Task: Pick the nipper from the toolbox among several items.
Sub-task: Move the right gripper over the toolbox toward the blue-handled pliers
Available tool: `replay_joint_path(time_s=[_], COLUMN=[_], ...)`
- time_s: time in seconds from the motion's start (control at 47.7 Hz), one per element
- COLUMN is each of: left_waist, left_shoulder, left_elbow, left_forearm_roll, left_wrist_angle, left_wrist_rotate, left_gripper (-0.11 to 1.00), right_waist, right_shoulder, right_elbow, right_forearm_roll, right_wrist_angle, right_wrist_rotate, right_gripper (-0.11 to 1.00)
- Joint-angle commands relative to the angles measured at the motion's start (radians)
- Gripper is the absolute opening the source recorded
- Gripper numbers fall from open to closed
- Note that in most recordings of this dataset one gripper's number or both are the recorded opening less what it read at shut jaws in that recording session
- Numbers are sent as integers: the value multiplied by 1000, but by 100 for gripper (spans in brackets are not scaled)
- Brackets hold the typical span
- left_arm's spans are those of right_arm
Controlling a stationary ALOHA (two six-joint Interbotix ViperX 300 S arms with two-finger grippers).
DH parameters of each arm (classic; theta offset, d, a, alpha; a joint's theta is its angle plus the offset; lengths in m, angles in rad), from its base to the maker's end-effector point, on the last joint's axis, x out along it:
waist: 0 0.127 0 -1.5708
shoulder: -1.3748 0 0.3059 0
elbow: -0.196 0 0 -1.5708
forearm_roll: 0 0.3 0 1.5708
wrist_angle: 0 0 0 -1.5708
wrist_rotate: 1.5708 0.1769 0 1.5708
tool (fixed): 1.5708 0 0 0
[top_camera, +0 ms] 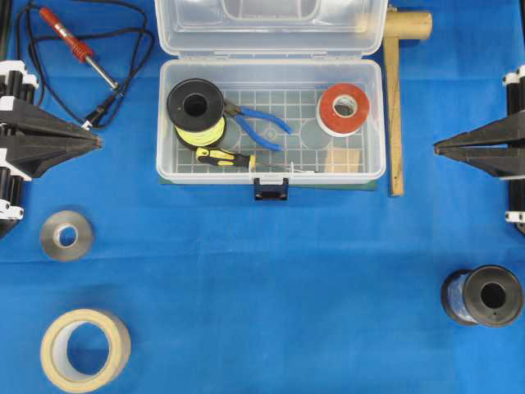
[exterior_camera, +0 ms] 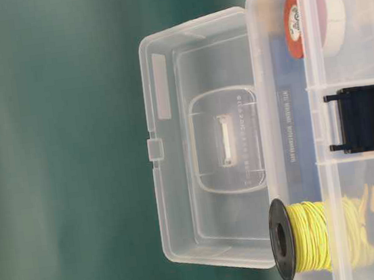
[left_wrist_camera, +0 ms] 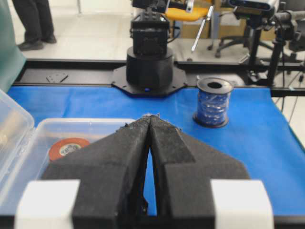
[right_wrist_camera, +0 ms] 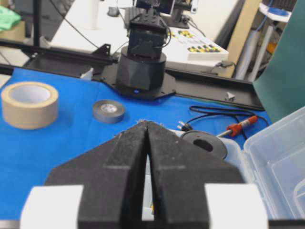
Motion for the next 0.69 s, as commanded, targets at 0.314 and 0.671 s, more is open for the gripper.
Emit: replay_joint_path(time_s=[0.314, 0.671], left_waist=[2, 2], left_shoulder=[14, 17], left_elbow=[-29, -28], left_forearm_roll=[-31, -31], left_wrist_angle=[-9, -11], left_wrist_rotate=[2, -3], left_gripper=[0, 0], right_waist=[-129, -236], right_shoulder=[218, 630], right_elbow=[-322, -607], right_forearm_roll=[8, 0], right_wrist_angle=[393, 664], right_wrist_rotate=[63, 64], right_gripper=[0, 42])
